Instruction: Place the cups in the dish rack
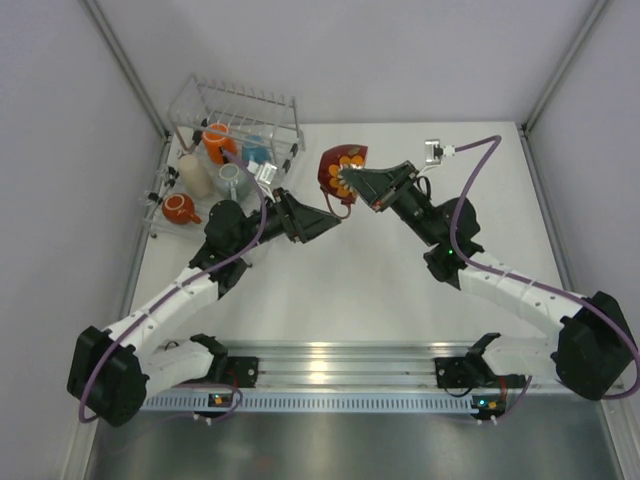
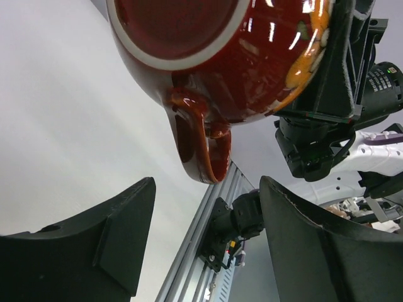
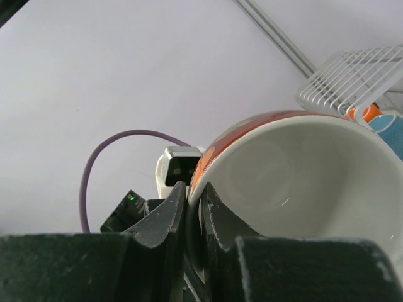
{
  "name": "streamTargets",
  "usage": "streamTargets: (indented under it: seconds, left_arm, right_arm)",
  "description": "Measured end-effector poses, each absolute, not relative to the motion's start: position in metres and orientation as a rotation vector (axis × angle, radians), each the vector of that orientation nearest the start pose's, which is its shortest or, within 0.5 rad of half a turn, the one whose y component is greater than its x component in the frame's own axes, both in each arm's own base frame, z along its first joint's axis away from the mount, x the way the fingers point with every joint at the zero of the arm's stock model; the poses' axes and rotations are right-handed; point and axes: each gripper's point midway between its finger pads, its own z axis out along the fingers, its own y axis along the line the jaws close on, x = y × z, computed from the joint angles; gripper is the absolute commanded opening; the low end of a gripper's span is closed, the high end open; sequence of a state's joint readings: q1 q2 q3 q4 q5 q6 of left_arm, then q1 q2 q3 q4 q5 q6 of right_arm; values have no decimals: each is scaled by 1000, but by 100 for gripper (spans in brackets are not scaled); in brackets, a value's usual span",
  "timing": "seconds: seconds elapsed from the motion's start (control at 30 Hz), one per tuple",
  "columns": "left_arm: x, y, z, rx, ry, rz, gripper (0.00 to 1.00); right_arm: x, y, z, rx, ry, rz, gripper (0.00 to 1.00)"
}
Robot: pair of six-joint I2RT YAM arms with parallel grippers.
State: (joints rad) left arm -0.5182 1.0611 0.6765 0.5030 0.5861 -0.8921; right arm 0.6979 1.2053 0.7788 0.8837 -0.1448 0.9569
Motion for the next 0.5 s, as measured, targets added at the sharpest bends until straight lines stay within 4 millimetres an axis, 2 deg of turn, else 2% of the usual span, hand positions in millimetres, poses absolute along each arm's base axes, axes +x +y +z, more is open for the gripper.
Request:
streamTargets:
  seconds: [0.2, 0.37, 0.5]
  left_arm:
    - [243, -288, 296, 232, 1686, -1550, 70]
    - [239, -291, 309, 242, 1634, -1599, 68]
    - [238, -291, 315, 229, 1620, -1624, 61]
  right_arm:
    - [268, 308, 393, 32, 1262, 1599, 0]
    - [269, 311, 384, 45, 1281, 1620, 0]
    - [264, 310, 387, 49, 1253, 1651, 0]
